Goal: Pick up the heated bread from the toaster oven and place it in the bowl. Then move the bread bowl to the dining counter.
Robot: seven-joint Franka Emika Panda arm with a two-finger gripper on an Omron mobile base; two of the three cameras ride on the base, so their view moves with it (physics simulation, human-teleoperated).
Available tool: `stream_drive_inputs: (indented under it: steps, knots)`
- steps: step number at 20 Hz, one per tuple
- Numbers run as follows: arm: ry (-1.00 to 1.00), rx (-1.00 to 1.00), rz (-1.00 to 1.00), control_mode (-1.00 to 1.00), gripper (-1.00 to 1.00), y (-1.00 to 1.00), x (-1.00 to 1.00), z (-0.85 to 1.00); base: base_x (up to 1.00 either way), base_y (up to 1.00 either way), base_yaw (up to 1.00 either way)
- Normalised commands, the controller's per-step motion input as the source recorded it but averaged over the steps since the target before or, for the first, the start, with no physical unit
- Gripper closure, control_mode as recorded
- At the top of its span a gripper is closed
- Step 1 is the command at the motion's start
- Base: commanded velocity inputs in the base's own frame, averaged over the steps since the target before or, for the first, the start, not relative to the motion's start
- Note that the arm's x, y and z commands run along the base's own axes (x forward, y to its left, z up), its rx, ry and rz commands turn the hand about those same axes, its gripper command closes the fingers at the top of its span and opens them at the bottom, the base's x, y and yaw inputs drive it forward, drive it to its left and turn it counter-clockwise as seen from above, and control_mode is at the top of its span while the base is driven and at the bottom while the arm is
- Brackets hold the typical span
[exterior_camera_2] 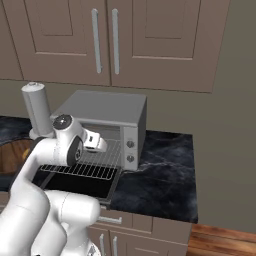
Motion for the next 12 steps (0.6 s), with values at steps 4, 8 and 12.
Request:
stream_drive_inputs:
  steps: [4,8,12]
  knots:
    - [0.00,0.00,0.00,-1.00,-1.00,0.01,0.29,-0.12,0.00,0.00,0.00]
    - [-0.01,0.00,0.00,-1.00,-1.00,0.02,0.27,-0.12,0.00,0.00,0.00]
    - [-0.02,0.00,0.00,-1.00,-1.00,0.03,0.28,-0.14,0.00,0.00,0.00]
